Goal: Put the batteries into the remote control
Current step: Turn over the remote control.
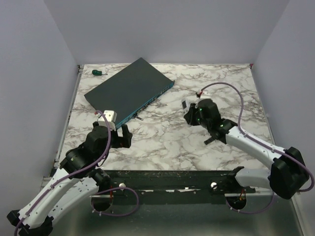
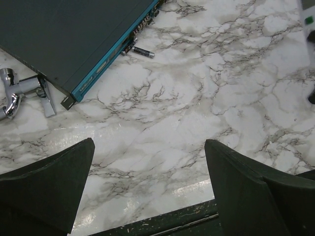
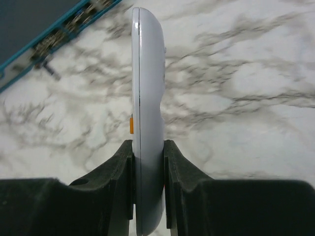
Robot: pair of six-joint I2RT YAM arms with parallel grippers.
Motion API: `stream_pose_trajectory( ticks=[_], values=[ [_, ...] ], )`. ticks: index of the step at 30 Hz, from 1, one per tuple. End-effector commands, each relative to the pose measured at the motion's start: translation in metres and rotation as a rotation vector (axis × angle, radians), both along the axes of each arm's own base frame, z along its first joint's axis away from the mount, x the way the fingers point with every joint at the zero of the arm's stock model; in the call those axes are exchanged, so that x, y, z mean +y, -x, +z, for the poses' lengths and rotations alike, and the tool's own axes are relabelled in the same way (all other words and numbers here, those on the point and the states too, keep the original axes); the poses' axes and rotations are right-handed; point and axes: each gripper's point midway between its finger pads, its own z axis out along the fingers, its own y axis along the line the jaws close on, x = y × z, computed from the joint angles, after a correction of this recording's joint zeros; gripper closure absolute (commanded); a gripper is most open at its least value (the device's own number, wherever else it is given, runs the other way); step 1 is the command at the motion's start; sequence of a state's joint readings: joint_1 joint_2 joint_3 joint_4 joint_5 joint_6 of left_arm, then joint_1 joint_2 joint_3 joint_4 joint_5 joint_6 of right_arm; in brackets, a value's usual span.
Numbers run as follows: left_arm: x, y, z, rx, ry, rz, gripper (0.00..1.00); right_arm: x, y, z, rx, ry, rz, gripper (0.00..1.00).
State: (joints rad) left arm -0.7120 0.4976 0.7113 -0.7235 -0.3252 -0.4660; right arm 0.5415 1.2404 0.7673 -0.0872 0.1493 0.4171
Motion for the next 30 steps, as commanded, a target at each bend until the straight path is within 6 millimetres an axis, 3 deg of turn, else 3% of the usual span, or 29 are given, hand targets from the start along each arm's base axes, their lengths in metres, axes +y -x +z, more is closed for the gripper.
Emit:
stream_pose_trajectory(
  ticks=[1,5,8,14,22,30],
  values=[
    [-0.006,-0.002,0.022,-0.041,0.083,0.001,0.01,0.038,0.052,-0.016,0.011,0.202,0.196,0.99],
    [-0.001,-0.005,0.041,-0.074,0.075,0.018,0.02,0.032,0.077,-0.037,0.080,0.357,0.179,0.99],
    [0.009,-0.007,0.049,-0.110,0.052,0.051,0.01,0.019,0.081,-0.044,0.128,0.416,0.096,0.99],
    [0.002,-0.003,0.039,-0.081,0.059,0.018,0.01,0.026,0.087,-0.047,0.157,0.453,0.084,0.99],
    [0.009,-0.002,0.034,-0.105,0.068,0.038,0.01,0.046,0.105,-0.086,0.187,0.676,0.129,0.99],
    [0.014,0.001,0.027,-0.116,0.075,0.053,0.01,0.056,0.112,-0.105,0.168,0.767,0.132,0.95]
  ],
)
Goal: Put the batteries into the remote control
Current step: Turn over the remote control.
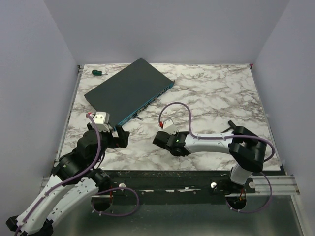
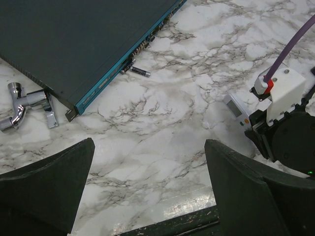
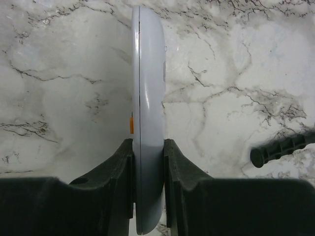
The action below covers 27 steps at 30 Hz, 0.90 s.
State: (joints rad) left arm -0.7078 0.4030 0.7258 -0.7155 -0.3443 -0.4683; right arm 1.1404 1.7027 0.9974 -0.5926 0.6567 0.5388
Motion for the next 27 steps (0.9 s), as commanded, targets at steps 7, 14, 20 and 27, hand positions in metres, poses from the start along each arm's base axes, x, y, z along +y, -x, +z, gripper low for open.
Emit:
stream_pose_trajectory(
  ticks=[7,14,20,27],
  values=[
    [0.002,-0.003,0.001,-0.016,-0.001,0.016,0.01,0.002,0.006,-0.007,-0.056,0.077,-0.027,0.93],
    [-0.019,-0.002,0.004,0.041,0.088,-0.025,0.01,0.029,0.018,0.029,-0.134,-0.109,0.072,0.99],
    [-0.044,0.003,0.026,0.138,0.332,-0.016,0.02,0.059,0.043,0.072,-0.180,-0.298,0.305,0.99],
    [-0.085,0.016,0.041,0.243,0.643,-0.119,0.02,0.074,0.065,0.123,-0.289,-0.422,0.458,0.99]
  ],
)
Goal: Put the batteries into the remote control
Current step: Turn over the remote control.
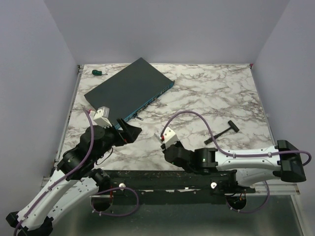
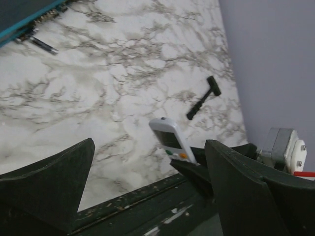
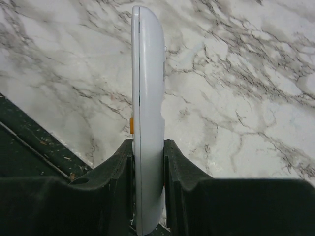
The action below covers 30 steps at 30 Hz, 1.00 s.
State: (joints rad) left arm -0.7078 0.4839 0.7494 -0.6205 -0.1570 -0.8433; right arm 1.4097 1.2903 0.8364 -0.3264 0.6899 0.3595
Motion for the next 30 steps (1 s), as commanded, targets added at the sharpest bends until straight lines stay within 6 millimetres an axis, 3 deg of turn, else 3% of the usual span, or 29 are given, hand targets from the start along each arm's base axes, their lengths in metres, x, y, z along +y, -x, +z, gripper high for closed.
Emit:
stream_pose_trajectory(
  ticks=[1,7,16,23,30],
  values=[
    [-0.035,0.012,0.020,0.088,0.279,-0.086,0.02,0.014,0.006,0.031,-0.086,-0.076,0.084,0.99],
    [-0.063,0.019,0.014,0.189,0.416,-0.179,0.04,0.018,0.005,0.047,-0.138,-0.078,0.087,0.99],
    [-0.067,0.018,0.007,0.285,0.467,-0.141,0.05,0.015,0.006,0.072,-0.333,0.021,0.076,0.99],
    [-0.070,0.020,0.020,0.307,0.516,-0.144,0.05,0.003,-0.003,0.091,-0.498,0.150,0.026,0.99],
    [-0.075,0.016,0.020,0.329,0.527,-0.145,0.07,0.012,0.001,0.106,-0.563,0.159,0.048,0.99]
  ],
)
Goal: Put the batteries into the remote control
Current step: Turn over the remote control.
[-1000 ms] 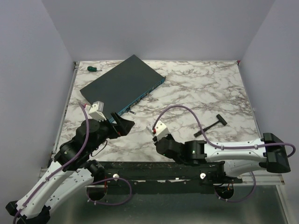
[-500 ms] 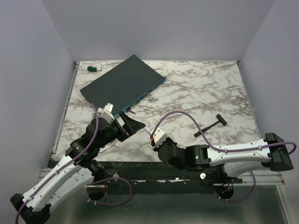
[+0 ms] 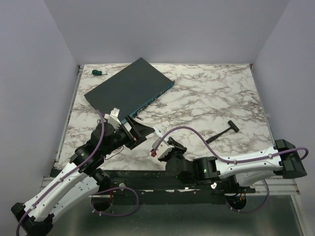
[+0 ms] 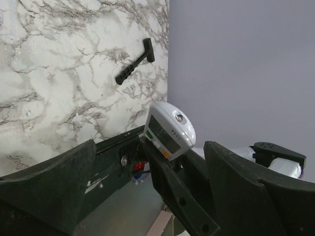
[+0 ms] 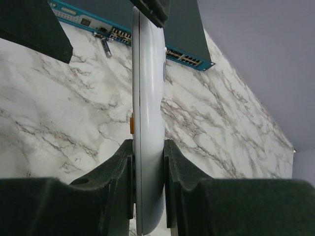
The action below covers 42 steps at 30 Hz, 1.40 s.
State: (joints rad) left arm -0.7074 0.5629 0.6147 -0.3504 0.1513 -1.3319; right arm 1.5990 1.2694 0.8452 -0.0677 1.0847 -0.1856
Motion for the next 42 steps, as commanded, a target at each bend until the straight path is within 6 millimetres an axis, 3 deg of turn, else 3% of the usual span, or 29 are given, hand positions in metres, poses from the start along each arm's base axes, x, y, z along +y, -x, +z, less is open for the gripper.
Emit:
stream_pose_trajectory(
  ticks=[1,7,13,26,29,37,40,42],
  values=[
    [-0.006,-0.001,0.018,0.011,0.067,-0.009,0.08,0.010,0.003,0.025,-0.073,-0.022,-0.011,0.99],
    [-0.013,-0.004,0.020,0.022,0.088,-0.023,0.11,0.026,0.015,0.020,-0.095,0.027,0.030,0.99],
    [-0.016,-0.002,0.023,0.017,0.101,-0.043,0.33,0.029,0.015,0.017,-0.118,0.053,0.019,0.99],
    [-0.018,0.002,0.023,0.009,0.123,-0.066,0.37,0.031,0.013,0.024,-0.163,0.061,0.003,0.97],
    [-0.018,0.002,0.023,0.006,0.126,-0.068,0.42,0.034,0.013,0.023,-0.169,0.065,0.005,0.96],
    [-0.020,0.002,0.020,0.006,0.137,-0.075,0.73,0.042,0.012,0.014,-0.186,0.095,0.012,0.88],
    [-0.020,0.002,0.018,0.009,0.137,-0.075,1.00,0.043,0.012,0.017,-0.185,0.072,0.012,0.83],
    [-0.020,0.001,0.017,0.005,0.134,-0.073,1.00,0.044,0.012,0.020,-0.183,0.051,0.015,0.79]
  ],
)
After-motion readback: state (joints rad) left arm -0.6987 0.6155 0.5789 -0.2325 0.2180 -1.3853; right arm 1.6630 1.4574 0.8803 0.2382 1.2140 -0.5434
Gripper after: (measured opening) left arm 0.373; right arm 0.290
